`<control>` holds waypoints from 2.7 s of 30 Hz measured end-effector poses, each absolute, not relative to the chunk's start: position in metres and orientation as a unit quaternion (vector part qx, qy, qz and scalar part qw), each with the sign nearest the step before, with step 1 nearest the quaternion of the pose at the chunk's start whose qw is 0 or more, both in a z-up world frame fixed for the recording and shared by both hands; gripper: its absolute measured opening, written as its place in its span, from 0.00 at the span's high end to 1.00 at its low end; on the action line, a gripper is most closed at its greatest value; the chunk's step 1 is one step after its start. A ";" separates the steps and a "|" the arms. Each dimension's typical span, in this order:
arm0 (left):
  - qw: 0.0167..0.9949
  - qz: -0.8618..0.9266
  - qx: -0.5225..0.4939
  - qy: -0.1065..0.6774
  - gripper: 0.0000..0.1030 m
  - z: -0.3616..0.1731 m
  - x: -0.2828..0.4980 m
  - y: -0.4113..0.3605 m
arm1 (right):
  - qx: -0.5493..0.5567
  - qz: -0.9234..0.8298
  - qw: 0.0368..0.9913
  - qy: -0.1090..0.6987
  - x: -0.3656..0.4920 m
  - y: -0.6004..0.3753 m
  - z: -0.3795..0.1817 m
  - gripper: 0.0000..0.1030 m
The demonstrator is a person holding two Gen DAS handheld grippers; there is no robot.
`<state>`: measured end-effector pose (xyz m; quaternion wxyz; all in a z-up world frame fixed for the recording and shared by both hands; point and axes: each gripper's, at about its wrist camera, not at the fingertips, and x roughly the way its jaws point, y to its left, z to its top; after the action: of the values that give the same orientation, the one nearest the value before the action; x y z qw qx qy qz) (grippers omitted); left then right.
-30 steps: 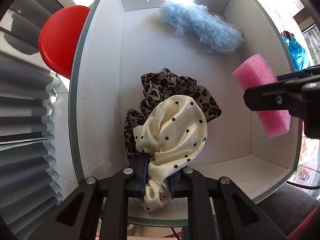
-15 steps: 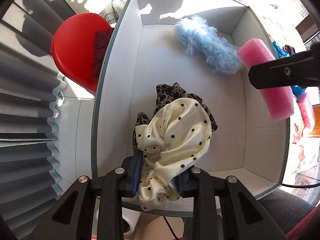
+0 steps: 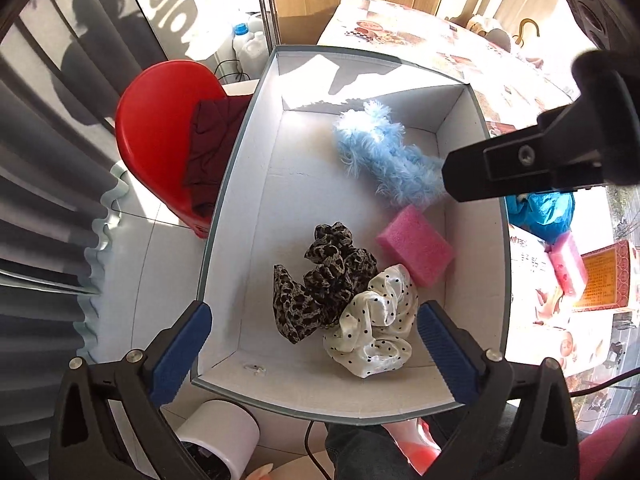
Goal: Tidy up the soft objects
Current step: 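Withdraw both tools from the box toward the table, then grasp the blue plastic bag with left tool while right tool grasps the dark knit hat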
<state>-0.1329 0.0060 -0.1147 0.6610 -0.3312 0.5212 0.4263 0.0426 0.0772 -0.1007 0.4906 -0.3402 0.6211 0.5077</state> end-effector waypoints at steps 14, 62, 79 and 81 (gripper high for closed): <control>0.699 0.375 -0.335 0.508 0.00 -0.085 -0.103 0.001 | -0.283 0.467 0.515 0.661 0.098 0.048 -0.076 0.00; 0.613 0.189 -0.240 0.728 0.00 -0.206 0.249 0.060 | -0.297 0.228 0.526 0.764 0.428 -0.062 -0.230 0.00; 0.582 0.154 -0.223 0.766 0.71 -0.240 0.265 0.051 | -0.286 0.290 0.581 0.705 0.405 -0.085 -0.205 0.39; 0.593 0.163 -0.241 0.751 0.81 -0.231 0.260 0.057 | -0.274 0.295 0.581 0.708 0.405 -0.091 -0.200 0.51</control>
<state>0.2602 0.0567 -0.2311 0.5929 -0.2413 0.7508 0.1629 0.4053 -0.0910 -0.1999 0.5809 -0.2738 0.7077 0.2947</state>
